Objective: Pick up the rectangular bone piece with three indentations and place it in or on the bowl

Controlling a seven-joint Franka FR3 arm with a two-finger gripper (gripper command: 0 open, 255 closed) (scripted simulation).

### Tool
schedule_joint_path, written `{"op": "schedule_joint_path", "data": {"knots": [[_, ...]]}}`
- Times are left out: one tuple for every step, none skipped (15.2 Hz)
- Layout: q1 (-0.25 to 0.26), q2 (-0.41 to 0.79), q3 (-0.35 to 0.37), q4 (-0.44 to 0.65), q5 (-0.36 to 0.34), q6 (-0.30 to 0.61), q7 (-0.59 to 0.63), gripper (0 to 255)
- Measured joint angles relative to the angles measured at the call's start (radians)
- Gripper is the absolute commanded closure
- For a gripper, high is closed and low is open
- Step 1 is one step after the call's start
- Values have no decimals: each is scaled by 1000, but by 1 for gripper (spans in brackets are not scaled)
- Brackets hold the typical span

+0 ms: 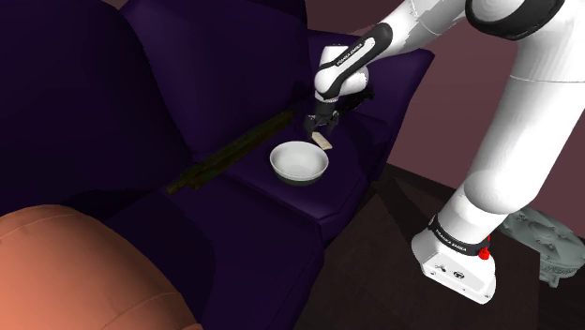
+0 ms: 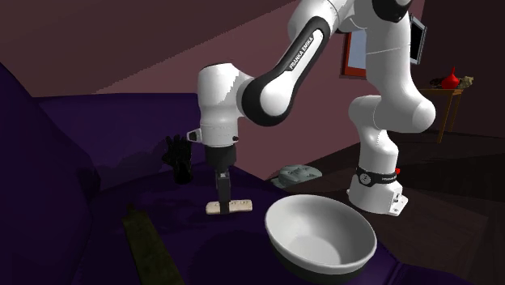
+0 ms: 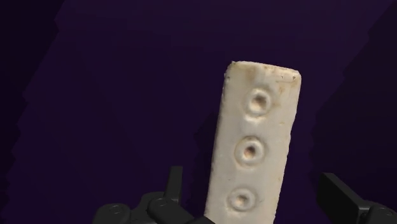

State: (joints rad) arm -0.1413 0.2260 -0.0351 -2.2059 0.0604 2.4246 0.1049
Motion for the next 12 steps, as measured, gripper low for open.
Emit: {"op": "schedule_joint_path", "data": {"knots": [[0,9,1,0,1,9,0,0],[0,13,1,0,2,13,-1,0],[0,15,1,-1,2,16,-1,0],[0,16,1,-1,2,17,-1,0],[0,16,1,-1,2,18,-1,0],[0,17,1,-1,2,18,-1,0],[0,17,1,-1,2,18,-1,0],[0,17,1,-1,2,18,-1,255],[-1,15,0,0,2,18,-1,255],[-3,12,-4,0,1,16,-1,255],[-4,12,-3,-1,1,17,-2,255],[-4,12,-3,-2,1,20,-3,255]]}}
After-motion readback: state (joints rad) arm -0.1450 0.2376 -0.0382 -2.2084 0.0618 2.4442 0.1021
